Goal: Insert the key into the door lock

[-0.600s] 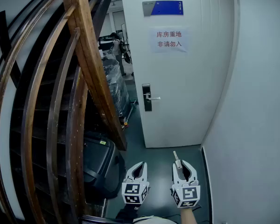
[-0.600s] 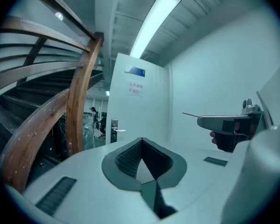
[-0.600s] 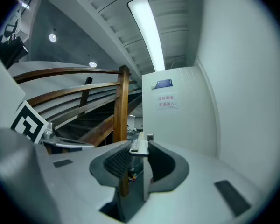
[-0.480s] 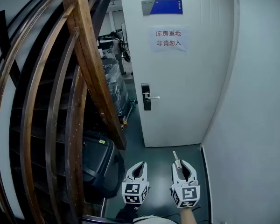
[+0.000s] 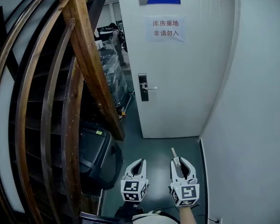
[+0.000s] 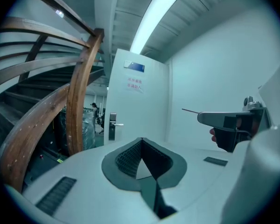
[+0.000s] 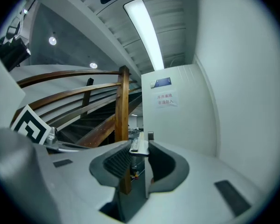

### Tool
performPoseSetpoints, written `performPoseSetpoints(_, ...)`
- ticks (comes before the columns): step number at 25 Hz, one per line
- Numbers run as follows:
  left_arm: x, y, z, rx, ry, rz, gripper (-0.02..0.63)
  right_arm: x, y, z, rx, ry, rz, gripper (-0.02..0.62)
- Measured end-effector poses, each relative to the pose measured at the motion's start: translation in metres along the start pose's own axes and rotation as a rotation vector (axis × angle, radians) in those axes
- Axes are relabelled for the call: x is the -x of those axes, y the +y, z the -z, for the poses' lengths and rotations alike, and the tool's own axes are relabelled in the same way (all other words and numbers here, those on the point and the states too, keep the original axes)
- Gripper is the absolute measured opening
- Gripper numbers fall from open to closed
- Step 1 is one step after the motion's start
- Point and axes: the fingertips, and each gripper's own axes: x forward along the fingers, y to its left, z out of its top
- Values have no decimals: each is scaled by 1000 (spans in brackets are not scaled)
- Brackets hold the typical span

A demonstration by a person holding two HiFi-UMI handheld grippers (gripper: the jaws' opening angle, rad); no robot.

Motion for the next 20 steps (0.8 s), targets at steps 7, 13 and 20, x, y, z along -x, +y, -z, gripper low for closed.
performPoseSetpoints(7,0,-19,15,-3,36,9,5,15,-10,8,-17,12,-2,117)
performPoseSetpoints(13,9,-26,11,-30,31,23,5,25,-8,8,-29,5,7,117)
performPoseSetpoints(20,5,-18,17,-28,61,13,5,12,-3,18,-55,33,-14,117)
